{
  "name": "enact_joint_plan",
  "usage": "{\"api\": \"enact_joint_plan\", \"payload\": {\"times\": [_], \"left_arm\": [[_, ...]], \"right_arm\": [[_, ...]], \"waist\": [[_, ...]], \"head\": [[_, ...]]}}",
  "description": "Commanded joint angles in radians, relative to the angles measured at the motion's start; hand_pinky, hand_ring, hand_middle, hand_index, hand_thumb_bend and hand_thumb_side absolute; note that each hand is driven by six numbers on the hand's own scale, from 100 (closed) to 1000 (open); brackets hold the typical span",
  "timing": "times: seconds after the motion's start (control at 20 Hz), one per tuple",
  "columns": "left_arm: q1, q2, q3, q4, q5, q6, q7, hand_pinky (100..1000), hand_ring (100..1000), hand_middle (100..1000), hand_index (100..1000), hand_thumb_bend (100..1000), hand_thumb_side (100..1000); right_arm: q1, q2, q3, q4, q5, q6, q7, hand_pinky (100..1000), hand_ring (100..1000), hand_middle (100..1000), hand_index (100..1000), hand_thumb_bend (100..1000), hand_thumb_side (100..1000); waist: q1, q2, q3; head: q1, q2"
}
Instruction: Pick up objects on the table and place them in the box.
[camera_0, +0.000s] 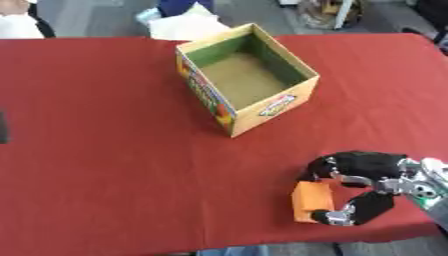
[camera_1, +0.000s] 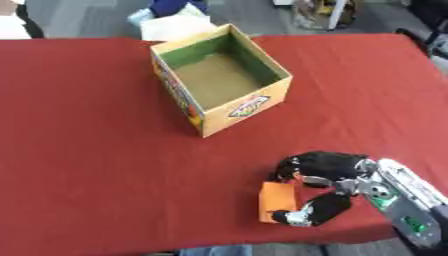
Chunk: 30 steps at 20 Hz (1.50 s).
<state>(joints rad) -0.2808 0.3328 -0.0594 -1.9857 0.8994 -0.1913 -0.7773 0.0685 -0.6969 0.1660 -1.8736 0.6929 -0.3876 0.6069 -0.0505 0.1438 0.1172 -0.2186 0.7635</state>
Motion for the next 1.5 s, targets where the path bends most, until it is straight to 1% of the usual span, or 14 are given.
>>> {"api": "enact_joint_plan", "payload": {"times": [0.05, 0.15, 0.3, 0.5, 0.55, 0.65, 0.75, 1.0, 1.25, 1.3, 1.35, 1.45, 1.5], "left_arm": [[-0.013, 0.009, 0.000, -0.014, -0.002, -0.002, -0.006, 563, 942, 1000, 770, 100, 621], [-0.014, 0.009, 0.000, -0.014, -0.002, -0.003, -0.007, 563, 943, 1000, 769, 100, 621], [-0.012, 0.009, 0.000, -0.014, -0.003, -0.003, -0.010, 562, 944, 1000, 769, 100, 620], [-0.010, 0.008, 0.000, -0.014, -0.004, -0.003, -0.014, 562, 943, 1000, 769, 100, 621], [-0.010, 0.007, 0.000, -0.014, -0.004, -0.002, -0.014, 562, 943, 1000, 769, 100, 621], [-0.010, 0.007, -0.001, -0.014, -0.003, -0.001, -0.017, 561, 943, 1000, 768, 100, 620], [-0.009, 0.007, -0.001, -0.014, -0.004, 0.000, -0.020, 561, 943, 1000, 768, 100, 621], [-0.009, 0.006, 0.000, -0.014, -0.005, 0.003, -0.023, 560, 944, 1000, 768, 100, 621], [-0.009, 0.005, -0.001, -0.014, -0.008, 0.005, -0.027, 558, 945, 1000, 767, 100, 620], [-0.009, 0.005, 0.000, -0.014, -0.008, 0.005, -0.028, 558, 945, 1000, 767, 100, 619], [-0.009, 0.005, 0.000, -0.014, -0.008, 0.004, -0.029, 558, 945, 1000, 767, 100, 619], [-0.009, 0.006, 0.000, -0.014, -0.008, 0.005, -0.030, 557, 946, 1000, 767, 100, 619], [-0.009, 0.005, 0.000, -0.014, -0.009, 0.006, -0.031, 557, 946, 1000, 767, 100, 620]], "right_arm": [[-0.005, -0.017, -0.010, -0.001, -0.015, 0.000, 0.012, 818, 878, 594, 900, 371, 943], [-0.005, -0.020, -0.013, -0.008, -0.018, 0.002, 0.007, 815, 873, 581, 892, 366, 906], [-0.004, -0.027, -0.018, -0.028, -0.007, 0.004, -0.008, 817, 863, 565, 882, 370, 882], [-0.008, -0.028, -0.014, -0.045, 0.020, 0.001, -0.023, 815, 854, 560, 861, 408, 900], [-0.009, -0.028, -0.012, -0.046, 0.025, -0.001, -0.025, 810, 849, 559, 860, 403, 897], [-0.010, -0.027, -0.009, -0.049, 0.030, -0.004, -0.025, 799, 837, 565, 862, 343, 848], [-0.009, -0.026, -0.011, -0.054, 0.032, -0.003, -0.027, 792, 832, 564, 858, 322, 838], [-0.008, -0.029, -0.013, -0.066, 0.032, 0.008, -0.037, 785, 821, 569, 852, 213, 815], [-0.011, -0.030, -0.012, -0.073, 0.042, 0.016, -0.056, 780, 811, 568, 844, 205, 771], [-0.011, -0.031, -0.012, -0.075, 0.045, 0.017, -0.060, 778, 809, 572, 843, 179, 763], [-0.011, -0.033, -0.012, -0.078, 0.047, 0.018, -0.064, 778, 809, 573, 843, 176, 763], [-0.011, -0.038, -0.012, -0.082, 0.051, 0.021, -0.075, 777, 806, 573, 839, 140, 757], [-0.010, -0.043, -0.013, -0.084, 0.052, 0.024, -0.083, 775, 805, 571, 835, 106, 757]], "waist": [[0.004, -0.006, 0.000], [0.004, -0.005, -0.001], [0.004, -0.006, -0.003], [0.004, -0.007, -0.003], [0.005, -0.008, -0.003], [0.005, -0.008, -0.002], [0.005, -0.007, -0.003], [0.004, -0.007, -0.005], [0.004, -0.007, -0.004], [0.005, -0.007, -0.004], [0.005, -0.007, -0.004], [0.004, -0.008, -0.005], [0.004, -0.008, -0.005]], "head": [[-0.002, 0.006], [-0.001, 0.006], [-0.001, 0.006], [-0.003, 0.006], [-0.004, 0.006], [-0.005, 0.006], [-0.005, 0.006], [-0.004, 0.006], [-0.007, 0.006], [-0.007, 0.006], [-0.007, 0.006], [-0.006, 0.006], [-0.006, 0.006]]}}
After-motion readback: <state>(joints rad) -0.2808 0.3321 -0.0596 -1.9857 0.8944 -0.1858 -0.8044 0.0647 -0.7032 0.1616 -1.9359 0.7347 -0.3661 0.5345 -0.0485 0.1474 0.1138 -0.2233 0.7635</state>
